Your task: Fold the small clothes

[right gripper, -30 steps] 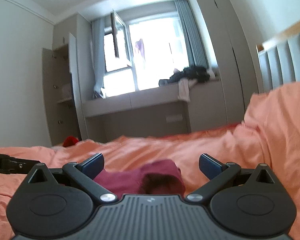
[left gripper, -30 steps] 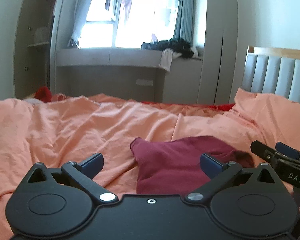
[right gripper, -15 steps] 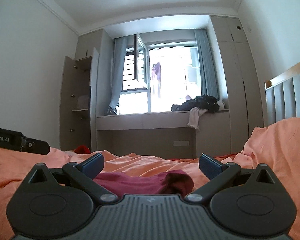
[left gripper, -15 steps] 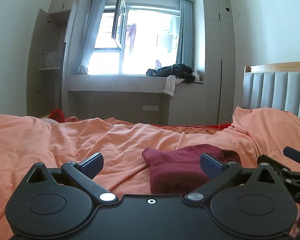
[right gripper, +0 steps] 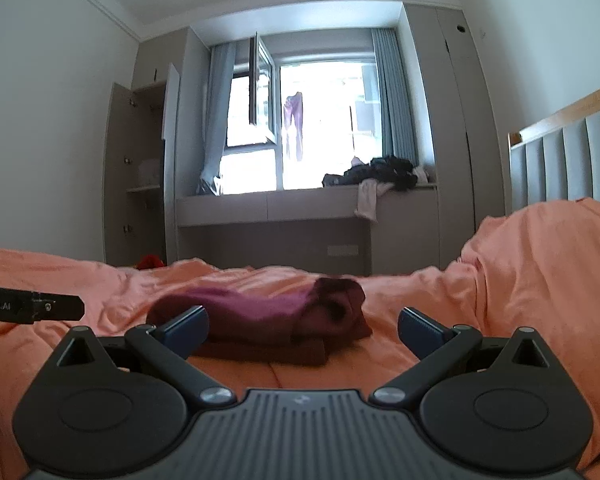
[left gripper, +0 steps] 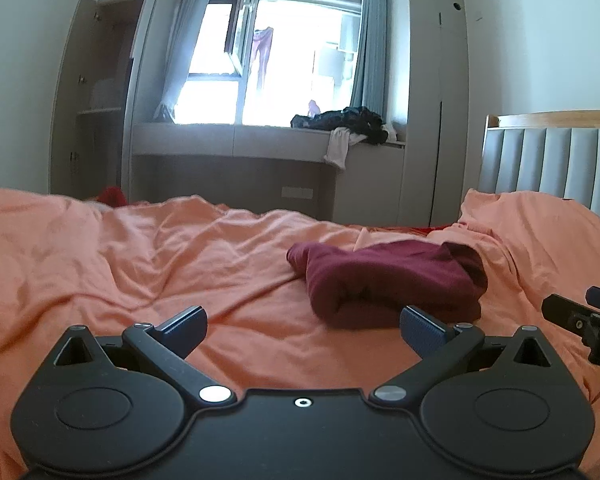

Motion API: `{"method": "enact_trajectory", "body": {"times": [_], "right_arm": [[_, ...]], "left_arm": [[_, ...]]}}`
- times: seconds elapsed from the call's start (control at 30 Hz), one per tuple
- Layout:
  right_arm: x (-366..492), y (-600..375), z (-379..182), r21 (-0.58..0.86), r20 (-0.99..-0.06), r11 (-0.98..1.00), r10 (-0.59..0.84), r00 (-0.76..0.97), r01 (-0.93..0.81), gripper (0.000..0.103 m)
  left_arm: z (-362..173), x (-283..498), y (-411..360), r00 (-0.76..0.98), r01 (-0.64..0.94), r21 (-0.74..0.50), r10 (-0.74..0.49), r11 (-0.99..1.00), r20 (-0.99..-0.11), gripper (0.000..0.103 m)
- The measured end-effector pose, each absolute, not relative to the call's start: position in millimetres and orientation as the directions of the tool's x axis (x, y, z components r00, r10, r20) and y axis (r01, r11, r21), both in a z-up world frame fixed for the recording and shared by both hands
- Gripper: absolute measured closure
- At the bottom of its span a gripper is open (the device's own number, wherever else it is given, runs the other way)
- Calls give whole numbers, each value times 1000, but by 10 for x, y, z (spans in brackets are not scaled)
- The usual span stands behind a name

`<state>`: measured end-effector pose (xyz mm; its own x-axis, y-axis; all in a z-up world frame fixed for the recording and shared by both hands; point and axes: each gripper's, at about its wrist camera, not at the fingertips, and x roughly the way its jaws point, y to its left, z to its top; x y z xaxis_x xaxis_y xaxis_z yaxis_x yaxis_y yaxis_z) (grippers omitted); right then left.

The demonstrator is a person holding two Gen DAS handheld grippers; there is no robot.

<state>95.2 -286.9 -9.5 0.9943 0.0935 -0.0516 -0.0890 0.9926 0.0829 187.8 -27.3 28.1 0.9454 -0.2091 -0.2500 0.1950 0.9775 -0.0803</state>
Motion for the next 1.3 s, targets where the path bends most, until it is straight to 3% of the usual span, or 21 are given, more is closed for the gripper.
{"method": "enact_trajectory", "body": {"times": [0.2,0.37,1.3], "right_arm": [[1053,-2848,-230,76,-156,995,83,984,-72,0],[1072,-2800,-269,50,-181,995,92,979,-84,0],[1101,-2762,-278,10,-198,996,91,976,-91,0]], "left_arm": [[79,1920,-192,930,191,-73,-204,979,-307,1],[9,1935,-159,926,182,-67,-194,981,-325,1],[-17,1944,-159,924,178,-61,-188,982,-332,1]]}}
